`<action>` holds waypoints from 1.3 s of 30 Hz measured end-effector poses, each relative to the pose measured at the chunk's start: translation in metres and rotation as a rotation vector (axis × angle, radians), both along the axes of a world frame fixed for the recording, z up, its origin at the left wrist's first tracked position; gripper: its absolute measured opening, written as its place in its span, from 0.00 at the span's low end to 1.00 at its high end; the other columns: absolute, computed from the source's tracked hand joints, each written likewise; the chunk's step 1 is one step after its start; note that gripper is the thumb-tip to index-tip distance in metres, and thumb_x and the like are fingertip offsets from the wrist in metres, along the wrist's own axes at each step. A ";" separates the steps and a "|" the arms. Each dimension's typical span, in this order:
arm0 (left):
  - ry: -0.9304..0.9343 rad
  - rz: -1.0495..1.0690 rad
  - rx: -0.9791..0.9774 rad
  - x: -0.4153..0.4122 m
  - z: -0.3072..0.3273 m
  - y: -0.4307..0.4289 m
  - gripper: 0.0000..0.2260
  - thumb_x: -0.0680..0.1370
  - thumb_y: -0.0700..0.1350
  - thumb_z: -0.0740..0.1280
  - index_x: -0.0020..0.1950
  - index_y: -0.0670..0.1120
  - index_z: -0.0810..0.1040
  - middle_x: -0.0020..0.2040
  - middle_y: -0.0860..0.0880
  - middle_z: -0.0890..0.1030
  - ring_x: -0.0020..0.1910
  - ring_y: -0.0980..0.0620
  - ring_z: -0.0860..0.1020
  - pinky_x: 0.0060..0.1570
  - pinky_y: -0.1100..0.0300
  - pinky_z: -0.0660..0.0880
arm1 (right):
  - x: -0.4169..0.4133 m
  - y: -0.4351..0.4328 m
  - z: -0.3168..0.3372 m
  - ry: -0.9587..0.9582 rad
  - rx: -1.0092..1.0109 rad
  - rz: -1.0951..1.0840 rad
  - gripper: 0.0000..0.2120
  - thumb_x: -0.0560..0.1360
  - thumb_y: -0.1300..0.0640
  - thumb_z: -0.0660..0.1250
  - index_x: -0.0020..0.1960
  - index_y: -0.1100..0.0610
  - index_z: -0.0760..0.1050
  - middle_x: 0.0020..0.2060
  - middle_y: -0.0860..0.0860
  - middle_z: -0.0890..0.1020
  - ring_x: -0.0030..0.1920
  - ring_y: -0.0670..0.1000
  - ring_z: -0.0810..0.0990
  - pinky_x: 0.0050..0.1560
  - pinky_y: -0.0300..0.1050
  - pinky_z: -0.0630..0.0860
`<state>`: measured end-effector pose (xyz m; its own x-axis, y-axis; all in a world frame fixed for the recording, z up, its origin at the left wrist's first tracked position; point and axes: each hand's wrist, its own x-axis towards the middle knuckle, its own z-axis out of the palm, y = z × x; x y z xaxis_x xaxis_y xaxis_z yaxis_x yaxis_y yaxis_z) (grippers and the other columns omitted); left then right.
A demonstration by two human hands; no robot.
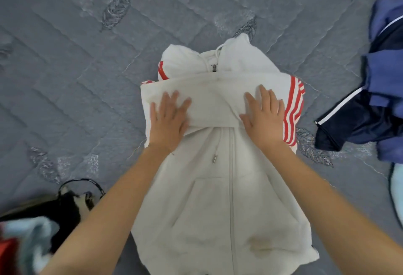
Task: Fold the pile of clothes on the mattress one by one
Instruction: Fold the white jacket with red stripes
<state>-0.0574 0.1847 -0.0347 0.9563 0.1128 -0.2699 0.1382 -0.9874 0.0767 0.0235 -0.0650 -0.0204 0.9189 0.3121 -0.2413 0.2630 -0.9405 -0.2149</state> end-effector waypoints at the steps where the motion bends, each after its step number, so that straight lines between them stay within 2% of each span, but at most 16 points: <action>1: 0.085 -0.043 0.051 -0.003 -0.007 0.001 0.26 0.83 0.55 0.50 0.78 0.57 0.43 0.79 0.47 0.39 0.77 0.44 0.39 0.73 0.39 0.42 | -0.005 -0.002 -0.002 0.016 -0.012 -0.018 0.26 0.80 0.49 0.60 0.76 0.53 0.61 0.77 0.58 0.54 0.77 0.61 0.51 0.74 0.62 0.47; 3: 0.168 -0.061 0.114 -0.002 -0.017 0.008 0.27 0.83 0.55 0.49 0.77 0.58 0.37 0.78 0.49 0.34 0.76 0.46 0.35 0.72 0.37 0.43 | -0.008 -0.005 -0.007 0.088 -0.027 -0.071 0.26 0.81 0.45 0.55 0.77 0.50 0.57 0.78 0.55 0.50 0.78 0.59 0.47 0.75 0.61 0.45; 6: 0.179 -0.057 0.056 0.003 -0.022 0.015 0.26 0.83 0.56 0.49 0.77 0.59 0.39 0.78 0.50 0.36 0.77 0.48 0.35 0.71 0.36 0.42 | -0.006 -0.011 -0.015 0.205 -0.038 -0.105 0.27 0.82 0.41 0.49 0.79 0.47 0.51 0.79 0.52 0.45 0.78 0.56 0.41 0.75 0.59 0.40; 9: 0.077 -0.032 -0.097 0.004 -0.015 0.014 0.25 0.82 0.55 0.54 0.78 0.56 0.52 0.79 0.48 0.44 0.77 0.48 0.40 0.72 0.40 0.36 | -0.002 -0.009 -0.011 0.167 0.082 -0.142 0.28 0.81 0.41 0.50 0.78 0.48 0.54 0.79 0.54 0.48 0.78 0.56 0.43 0.75 0.58 0.39; 12: -0.092 0.019 -0.216 0.009 -0.004 0.017 0.23 0.80 0.54 0.59 0.75 0.50 0.65 0.78 0.46 0.55 0.77 0.44 0.49 0.73 0.42 0.39 | 0.010 -0.001 -0.003 0.085 0.201 -0.135 0.28 0.81 0.43 0.54 0.78 0.51 0.55 0.78 0.56 0.51 0.78 0.57 0.45 0.75 0.58 0.41; 18: -0.220 0.167 -0.413 0.041 0.004 0.019 0.31 0.76 0.64 0.56 0.76 0.51 0.60 0.78 0.47 0.54 0.77 0.48 0.51 0.75 0.51 0.44 | 0.048 0.022 0.002 0.038 0.260 -0.099 0.32 0.79 0.41 0.59 0.78 0.50 0.53 0.78 0.54 0.52 0.78 0.56 0.47 0.76 0.55 0.44; 22: -0.279 0.318 -0.463 0.071 -0.005 0.022 0.27 0.81 0.51 0.61 0.77 0.45 0.58 0.79 0.44 0.51 0.77 0.46 0.50 0.75 0.52 0.49 | 0.079 0.036 -0.004 0.068 0.255 -0.079 0.34 0.78 0.40 0.59 0.79 0.49 0.50 0.78 0.55 0.50 0.78 0.56 0.46 0.76 0.54 0.43; 24: -0.289 0.415 -0.532 0.089 -0.006 0.026 0.27 0.82 0.48 0.60 0.77 0.42 0.55 0.78 0.42 0.53 0.77 0.45 0.53 0.75 0.54 0.51 | 0.095 0.043 -0.008 0.067 0.259 -0.096 0.36 0.78 0.39 0.60 0.79 0.51 0.50 0.78 0.57 0.50 0.78 0.57 0.45 0.76 0.54 0.43; 27: -0.292 0.756 -0.797 0.115 -0.003 0.032 0.24 0.83 0.50 0.57 0.75 0.40 0.58 0.68 0.46 0.70 0.68 0.47 0.67 0.71 0.53 0.60 | 0.120 0.050 -0.013 0.063 0.286 -0.146 0.41 0.75 0.38 0.65 0.79 0.52 0.49 0.78 0.58 0.52 0.78 0.59 0.43 0.76 0.53 0.41; 28: -0.277 0.905 -0.879 0.122 -0.002 0.033 0.23 0.83 0.52 0.55 0.73 0.40 0.60 0.62 0.48 0.73 0.63 0.48 0.70 0.68 0.53 0.64 | 0.128 0.053 -0.015 0.071 0.285 -0.158 0.44 0.74 0.38 0.67 0.79 0.52 0.48 0.78 0.57 0.53 0.78 0.58 0.45 0.76 0.54 0.41; 30: -0.223 1.105 -0.934 0.136 -0.005 0.036 0.24 0.83 0.56 0.51 0.71 0.40 0.65 0.62 0.47 0.73 0.63 0.48 0.70 0.62 0.55 0.66 | 0.141 0.059 -0.017 0.106 0.331 -0.188 0.47 0.72 0.39 0.69 0.79 0.54 0.47 0.77 0.55 0.58 0.77 0.58 0.53 0.76 0.54 0.48; 33: -0.173 1.186 -0.962 0.145 -0.015 0.047 0.28 0.82 0.60 0.49 0.69 0.41 0.71 0.66 0.46 0.74 0.64 0.48 0.71 0.62 0.58 0.64 | 0.150 0.065 -0.015 0.216 0.568 -0.349 0.37 0.74 0.40 0.67 0.74 0.57 0.59 0.69 0.55 0.71 0.69 0.58 0.68 0.67 0.49 0.64; 34: -0.167 1.218 -0.991 0.144 -0.017 0.051 0.29 0.81 0.62 0.48 0.68 0.42 0.72 0.65 0.48 0.75 0.62 0.50 0.71 0.60 0.62 0.62 | 0.151 0.065 -0.013 0.250 0.637 -0.440 0.31 0.76 0.39 0.64 0.71 0.57 0.65 0.64 0.54 0.75 0.66 0.56 0.71 0.62 0.46 0.66; 35: -0.146 1.262 -1.051 0.143 -0.020 0.056 0.31 0.80 0.65 0.48 0.67 0.43 0.73 0.64 0.50 0.74 0.62 0.51 0.71 0.63 0.65 0.59 | 0.151 0.063 -0.012 0.276 0.697 -0.536 0.27 0.77 0.37 0.61 0.66 0.56 0.70 0.58 0.52 0.77 0.62 0.54 0.73 0.57 0.44 0.66; 37: -0.071 1.349 -1.174 0.138 -0.023 0.065 0.37 0.76 0.71 0.48 0.69 0.45 0.72 0.67 0.46 0.74 0.66 0.46 0.72 0.70 0.53 0.64 | 0.149 0.057 -0.011 0.332 0.759 -0.691 0.25 0.78 0.35 0.54 0.58 0.52 0.75 0.46 0.48 0.77 0.55 0.52 0.75 0.53 0.43 0.65; 39: -0.032 1.372 -1.221 0.136 -0.023 0.070 0.40 0.74 0.73 0.48 0.72 0.45 0.69 0.70 0.43 0.72 0.68 0.41 0.71 0.69 0.45 0.66 | 0.146 0.048 -0.011 0.464 0.766 -0.754 0.29 0.79 0.33 0.47 0.47 0.49 0.81 0.38 0.45 0.78 0.48 0.50 0.77 0.50 0.44 0.68</action>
